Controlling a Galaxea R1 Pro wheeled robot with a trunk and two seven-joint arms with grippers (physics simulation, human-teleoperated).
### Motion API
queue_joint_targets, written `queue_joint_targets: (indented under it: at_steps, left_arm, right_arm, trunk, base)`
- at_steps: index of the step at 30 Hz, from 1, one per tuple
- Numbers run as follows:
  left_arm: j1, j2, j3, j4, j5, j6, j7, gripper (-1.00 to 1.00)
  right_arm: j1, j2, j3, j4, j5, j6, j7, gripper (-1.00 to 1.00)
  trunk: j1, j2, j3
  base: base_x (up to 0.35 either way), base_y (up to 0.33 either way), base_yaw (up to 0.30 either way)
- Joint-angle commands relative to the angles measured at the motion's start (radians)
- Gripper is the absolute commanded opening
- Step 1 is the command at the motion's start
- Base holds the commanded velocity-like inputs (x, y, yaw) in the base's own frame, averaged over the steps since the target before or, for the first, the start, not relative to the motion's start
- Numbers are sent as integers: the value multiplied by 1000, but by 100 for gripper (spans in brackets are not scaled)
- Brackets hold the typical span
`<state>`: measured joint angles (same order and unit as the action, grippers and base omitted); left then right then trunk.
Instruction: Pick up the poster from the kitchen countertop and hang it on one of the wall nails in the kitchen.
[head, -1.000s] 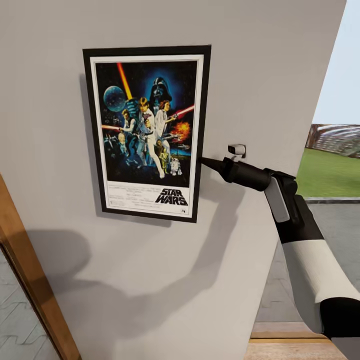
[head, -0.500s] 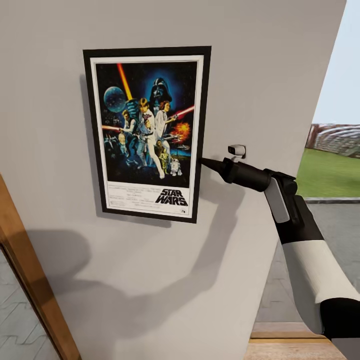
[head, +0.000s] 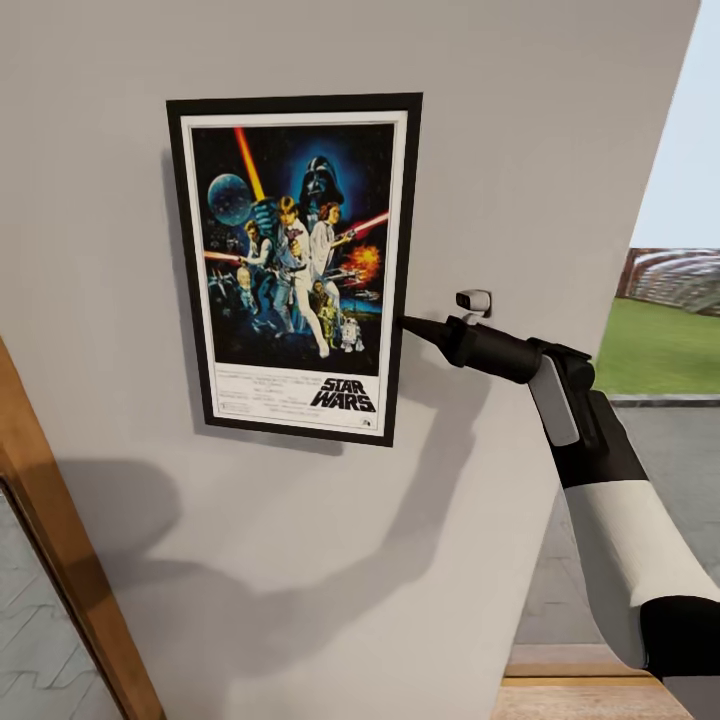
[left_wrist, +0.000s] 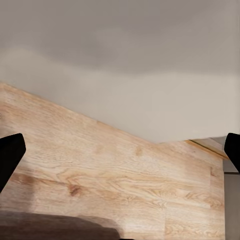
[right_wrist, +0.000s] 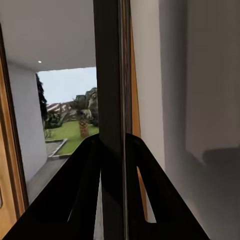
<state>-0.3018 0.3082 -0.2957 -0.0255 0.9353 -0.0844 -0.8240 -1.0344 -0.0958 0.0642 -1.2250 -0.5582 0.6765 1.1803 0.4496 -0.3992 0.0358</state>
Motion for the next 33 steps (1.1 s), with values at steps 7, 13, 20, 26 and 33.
queue_joint_targets:
  at_steps: [7, 13, 20, 26, 33]
  left_arm:
    - [0, 0, -9, 1, 4, -9, -1, 100]
    - [0, 0, -8, 1, 4, -8, -1, 100]
    - [0, 0, -9, 1, 4, -8, -1, 100]
    - [0, 0, -9, 1, 4, -8, -1, 100]
    - [0, 0, -8, 1, 4, -8, -1, 100]
  right_arm:
    - [0, -1, 2, 1, -8, 9, -1, -100]
    - [0, -1, 2, 1, -8, 9, -1, -100]
    - [0, -1, 2, 1, -8, 9, -1, -100]
    - [0, -1, 2, 1, -8, 9, -1, -100]
    - [0, -1, 2, 1, -7, 9, -1, -100]
  trunk:
    - [0, -1, 0]
    - [0, -1, 0]
    - [0, -1, 0]
    - [0, -1, 0]
    - [0, -1, 0]
  base:
    - [0, 87, 0]
    - [0, 20, 0]
    - [0, 38, 0]
    - [0, 21, 0]
    - [0, 12, 0]
